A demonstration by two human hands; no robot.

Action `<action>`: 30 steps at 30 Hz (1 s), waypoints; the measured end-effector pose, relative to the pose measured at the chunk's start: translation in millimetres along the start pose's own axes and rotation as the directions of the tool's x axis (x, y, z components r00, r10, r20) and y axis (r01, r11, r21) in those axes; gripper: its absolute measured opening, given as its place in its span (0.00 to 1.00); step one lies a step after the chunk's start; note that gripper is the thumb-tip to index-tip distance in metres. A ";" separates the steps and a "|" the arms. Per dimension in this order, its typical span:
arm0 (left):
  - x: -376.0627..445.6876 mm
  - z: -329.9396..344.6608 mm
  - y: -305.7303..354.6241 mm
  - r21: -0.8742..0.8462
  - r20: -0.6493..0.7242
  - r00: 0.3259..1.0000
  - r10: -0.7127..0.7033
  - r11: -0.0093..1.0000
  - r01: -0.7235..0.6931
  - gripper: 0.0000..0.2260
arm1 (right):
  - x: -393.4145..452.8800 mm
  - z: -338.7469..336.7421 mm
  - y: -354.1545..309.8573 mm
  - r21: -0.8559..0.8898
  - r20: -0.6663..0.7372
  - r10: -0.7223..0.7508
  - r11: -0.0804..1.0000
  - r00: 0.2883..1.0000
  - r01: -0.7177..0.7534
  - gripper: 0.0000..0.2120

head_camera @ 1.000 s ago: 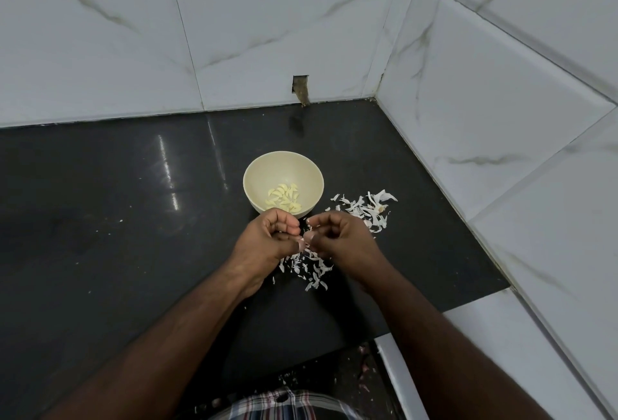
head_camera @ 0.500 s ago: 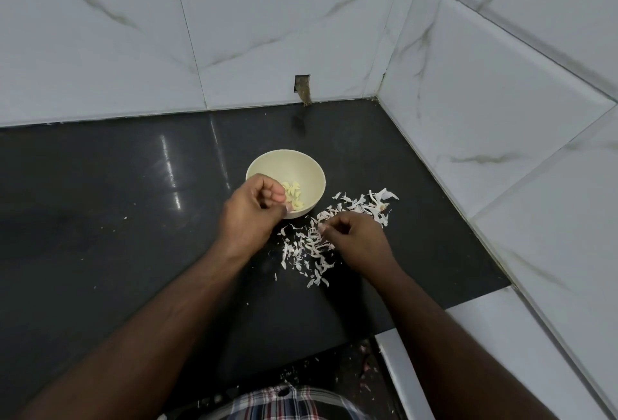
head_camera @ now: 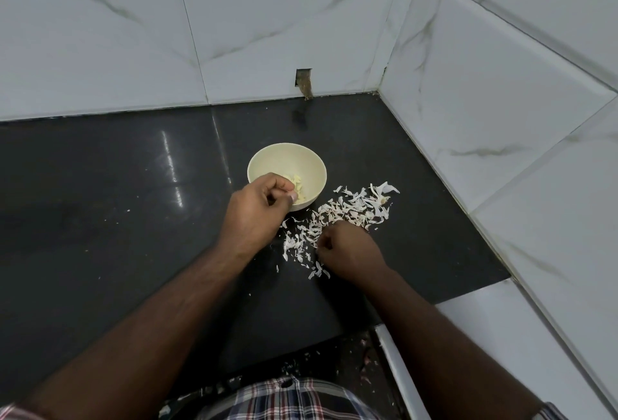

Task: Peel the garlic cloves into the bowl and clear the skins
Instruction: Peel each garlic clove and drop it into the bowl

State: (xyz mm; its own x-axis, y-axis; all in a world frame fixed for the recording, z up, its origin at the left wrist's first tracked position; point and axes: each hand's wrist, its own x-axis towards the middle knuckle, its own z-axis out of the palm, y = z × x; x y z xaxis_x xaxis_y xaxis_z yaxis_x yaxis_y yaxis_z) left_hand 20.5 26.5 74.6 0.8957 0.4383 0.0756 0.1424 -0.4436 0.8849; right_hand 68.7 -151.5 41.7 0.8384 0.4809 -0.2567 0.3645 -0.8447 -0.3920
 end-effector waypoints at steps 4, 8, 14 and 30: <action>-13.6 5.1 -5.2 -0.032 0.140 0.990 0.005 0.999 -0.001 0.03 | 2.1 0.8 -5.9 -0.037 -0.010 0.015 0.999 1.000 -0.016 0.06; -20.8 7.8 -11.0 0.020 0.198 0.980 -0.018 1.000 0.014 0.03 | -0.4 -8.6 -4.5 0.041 -0.121 -0.011 0.999 0.993 0.016 0.05; -25.9 12.7 -18.3 0.110 0.296 0.954 -0.057 0.994 0.026 0.08 | -3.3 -20.6 3.4 0.278 -0.093 -0.054 0.957 0.994 0.078 0.13; -33.7 17.6 -9.4 0.194 0.312 0.946 -0.086 0.981 0.025 0.03 | -13.2 -11.1 -2.7 0.416 -0.234 -0.084 0.892 0.969 0.178 0.12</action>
State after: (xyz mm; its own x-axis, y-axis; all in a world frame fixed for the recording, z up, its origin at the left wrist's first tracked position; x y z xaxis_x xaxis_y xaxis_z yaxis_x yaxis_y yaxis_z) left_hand -3.6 2.1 55.6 0.9666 0.2093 -0.1480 0.2441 -0.5758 0.7803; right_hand 61.1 -158.2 56.0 0.8764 0.4815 -0.0093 0.3051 -0.5700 -0.7628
